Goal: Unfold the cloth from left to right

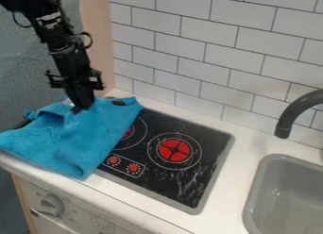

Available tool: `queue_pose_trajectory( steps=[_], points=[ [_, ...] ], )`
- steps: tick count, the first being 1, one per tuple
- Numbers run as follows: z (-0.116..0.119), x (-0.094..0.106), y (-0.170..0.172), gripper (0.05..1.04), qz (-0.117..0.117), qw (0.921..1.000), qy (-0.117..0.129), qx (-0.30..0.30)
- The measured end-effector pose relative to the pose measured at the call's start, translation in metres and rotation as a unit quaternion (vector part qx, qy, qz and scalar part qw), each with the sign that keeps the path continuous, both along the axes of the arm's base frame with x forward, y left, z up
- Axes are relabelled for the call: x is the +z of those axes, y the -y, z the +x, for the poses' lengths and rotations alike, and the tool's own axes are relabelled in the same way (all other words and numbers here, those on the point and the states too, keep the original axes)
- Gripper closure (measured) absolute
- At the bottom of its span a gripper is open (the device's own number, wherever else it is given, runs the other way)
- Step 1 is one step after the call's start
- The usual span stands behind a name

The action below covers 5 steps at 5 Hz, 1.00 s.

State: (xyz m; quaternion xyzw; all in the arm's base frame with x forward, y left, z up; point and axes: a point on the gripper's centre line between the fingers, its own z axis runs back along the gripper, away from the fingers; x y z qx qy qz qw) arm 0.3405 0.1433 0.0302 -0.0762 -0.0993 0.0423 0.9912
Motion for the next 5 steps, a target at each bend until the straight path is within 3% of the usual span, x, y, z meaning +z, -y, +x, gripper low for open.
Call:
queue_pose_trajectory(
  steps=[1, 2, 5],
  points=[
    [0.003, -0.004, 0.029, 1.029, -0.022, 0.9994, -0.004, -0.025],
    [0.010, 0.009, 0.059, 1.029, -0.031, 0.9982, 0.011, -0.050],
    [0.009, -0.007, 0.134, 1.029, -0.039, 0.9921, 0.005, -0.119]
  ],
)
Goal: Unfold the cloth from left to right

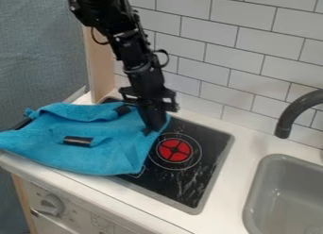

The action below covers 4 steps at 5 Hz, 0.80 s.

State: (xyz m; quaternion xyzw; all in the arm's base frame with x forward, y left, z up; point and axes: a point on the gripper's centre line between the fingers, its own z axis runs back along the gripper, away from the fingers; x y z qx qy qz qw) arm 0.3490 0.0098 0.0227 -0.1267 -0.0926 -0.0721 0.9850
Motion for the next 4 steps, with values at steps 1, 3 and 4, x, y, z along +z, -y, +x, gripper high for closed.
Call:
queue_pose_trajectory(
  steps=[1, 3, 4],
  points=[
    [-0.003, -0.006, 0.019, 1.029, 0.007, 0.9997, -0.001, -0.024],
    [-0.013, -0.037, 0.036, 0.859, 0.024, 0.9980, -0.044, -0.037],
    [-0.011, -0.039, 0.039, 0.596, 0.023, 0.9979, -0.048, -0.037]
  ],
)
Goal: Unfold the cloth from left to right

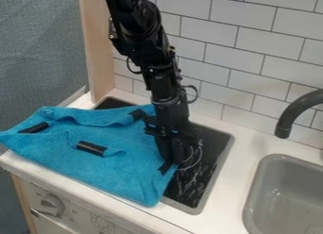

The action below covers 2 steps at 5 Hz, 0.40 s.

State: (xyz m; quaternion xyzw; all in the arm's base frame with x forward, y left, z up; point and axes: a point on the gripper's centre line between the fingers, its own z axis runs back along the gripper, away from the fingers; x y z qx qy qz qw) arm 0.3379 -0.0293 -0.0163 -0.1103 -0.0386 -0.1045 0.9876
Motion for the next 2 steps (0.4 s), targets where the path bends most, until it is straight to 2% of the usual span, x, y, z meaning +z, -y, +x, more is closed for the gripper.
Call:
queue_pose_trajectory(
  steps=[1, 2],
  points=[
    [0.0008, 0.0001, 0.0008, 0.294, -0.001, 1.0000, 0.002, 0.002],
    [-0.0042, -0.0024, 0.0029, 0.070, -0.008, 0.9999, -0.005, 0.004]
  ],
)
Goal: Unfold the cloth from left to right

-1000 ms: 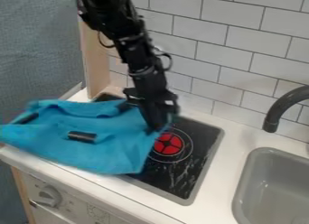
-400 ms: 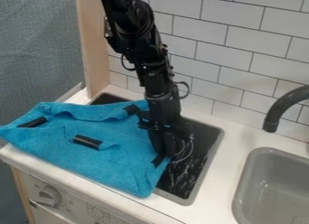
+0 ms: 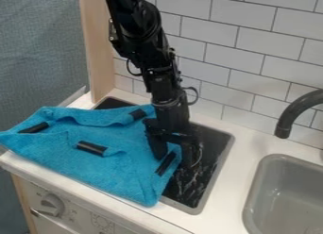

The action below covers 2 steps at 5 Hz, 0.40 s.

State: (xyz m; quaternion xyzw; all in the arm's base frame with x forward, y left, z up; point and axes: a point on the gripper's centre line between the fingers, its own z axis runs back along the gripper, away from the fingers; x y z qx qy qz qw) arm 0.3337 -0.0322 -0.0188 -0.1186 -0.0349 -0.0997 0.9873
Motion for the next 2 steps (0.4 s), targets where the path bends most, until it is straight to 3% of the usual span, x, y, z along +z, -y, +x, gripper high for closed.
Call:
queue_pose_trajectory(
  steps=[1, 2],
  points=[
    [-0.006, 0.001, 0.003, 0.074, -0.008, 0.9999, -0.009, -0.005],
    [-0.005, 0.029, 0.004, 0.085, -0.016, 0.9995, 0.014, -0.023]
  ],
)
